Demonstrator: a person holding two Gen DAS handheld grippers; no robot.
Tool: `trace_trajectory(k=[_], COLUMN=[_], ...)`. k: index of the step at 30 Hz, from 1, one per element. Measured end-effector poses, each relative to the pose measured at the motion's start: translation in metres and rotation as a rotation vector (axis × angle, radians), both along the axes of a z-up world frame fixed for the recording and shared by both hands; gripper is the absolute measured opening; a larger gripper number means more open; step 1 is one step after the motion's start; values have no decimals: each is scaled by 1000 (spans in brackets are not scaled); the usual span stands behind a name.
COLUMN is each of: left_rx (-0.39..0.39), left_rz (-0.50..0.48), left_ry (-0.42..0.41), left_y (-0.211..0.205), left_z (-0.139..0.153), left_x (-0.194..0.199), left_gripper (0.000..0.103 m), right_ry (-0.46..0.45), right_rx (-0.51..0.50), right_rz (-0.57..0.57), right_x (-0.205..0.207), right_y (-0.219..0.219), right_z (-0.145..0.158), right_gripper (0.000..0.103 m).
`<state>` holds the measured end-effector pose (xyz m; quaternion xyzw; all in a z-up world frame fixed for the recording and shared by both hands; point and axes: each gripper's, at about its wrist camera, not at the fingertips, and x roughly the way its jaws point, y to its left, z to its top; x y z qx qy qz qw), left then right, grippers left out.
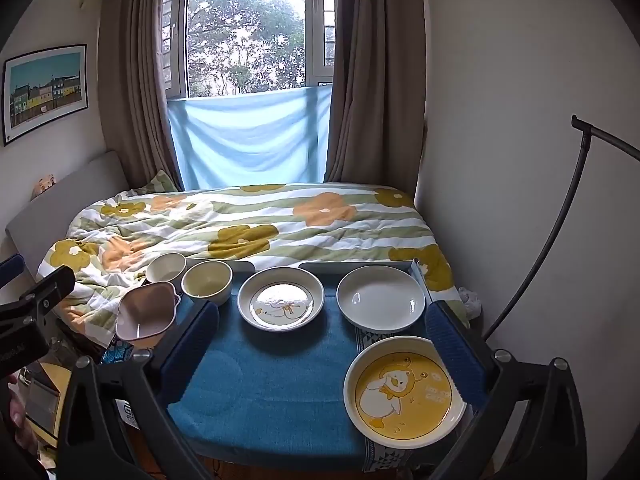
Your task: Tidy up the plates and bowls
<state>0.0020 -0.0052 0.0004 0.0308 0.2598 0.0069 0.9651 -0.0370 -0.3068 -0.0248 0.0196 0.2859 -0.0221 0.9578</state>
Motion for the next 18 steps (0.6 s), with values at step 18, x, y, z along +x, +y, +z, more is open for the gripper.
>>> trace_trajectory(k=[18], left_rx=[-10], left_rz=[12], left_ry=[4], left_y=[3], left_z=[-1], left_x=[7], left_gripper=[103], right_ry=[7], right_rx=[-7], right_rz=[-5], right_x=[4], right_y=[3], right_z=[-3], right_gripper=[103])
